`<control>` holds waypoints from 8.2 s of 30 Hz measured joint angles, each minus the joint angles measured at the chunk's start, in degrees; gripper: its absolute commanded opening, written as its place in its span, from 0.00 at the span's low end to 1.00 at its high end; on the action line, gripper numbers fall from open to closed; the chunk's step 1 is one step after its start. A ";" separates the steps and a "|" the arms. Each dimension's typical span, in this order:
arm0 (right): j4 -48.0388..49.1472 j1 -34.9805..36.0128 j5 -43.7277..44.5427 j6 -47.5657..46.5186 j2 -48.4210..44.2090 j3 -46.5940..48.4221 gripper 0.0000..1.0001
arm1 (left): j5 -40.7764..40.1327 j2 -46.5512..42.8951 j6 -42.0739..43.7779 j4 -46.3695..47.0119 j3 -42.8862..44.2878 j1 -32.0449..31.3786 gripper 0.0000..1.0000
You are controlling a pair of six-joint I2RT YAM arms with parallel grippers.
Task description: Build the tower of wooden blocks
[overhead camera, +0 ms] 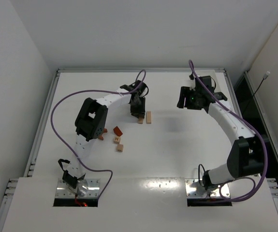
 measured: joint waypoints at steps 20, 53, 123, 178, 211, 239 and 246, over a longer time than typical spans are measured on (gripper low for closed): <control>0.02 0.00 -0.28 -0.04 0.02 0.00 0.57 | -0.17 0.33 -0.55 2.60 0.55 0.07 0.51; 0.20 7.91 12.46 2.73 10.49 0.94 0.46 | -13.31 -8.00 6.51 1.86 -13.66 0.07 0.09; 0.31 7.91 10.88 3.19 13.31 3.74 0.46 | -6.21 -1.03 6.51 1.33 -2.40 -1.95 0.25; 1.05 34.82 -15.43 -40.41 -1.05 2.91 0.85 | -16.33 -43.52 14.80 0.42 -21.86 35.78 0.90; -0.24 45.51 -17.64 -42.84 35.93 26.29 0.46 | -0.11 -43.80 24.52 -8.24 -29.92 59.60 0.91; -0.24 45.27 -13.73 -43.15 43.58 30.16 0.46 | 1.57 -41.79 24.55 -8.39 -29.46 59.60 0.91; 0.09 45.27 -12.35 -43.63 43.71 30.16 0.00 | 1.95 -41.35 24.55 -8.39 -29.27 59.60 0.91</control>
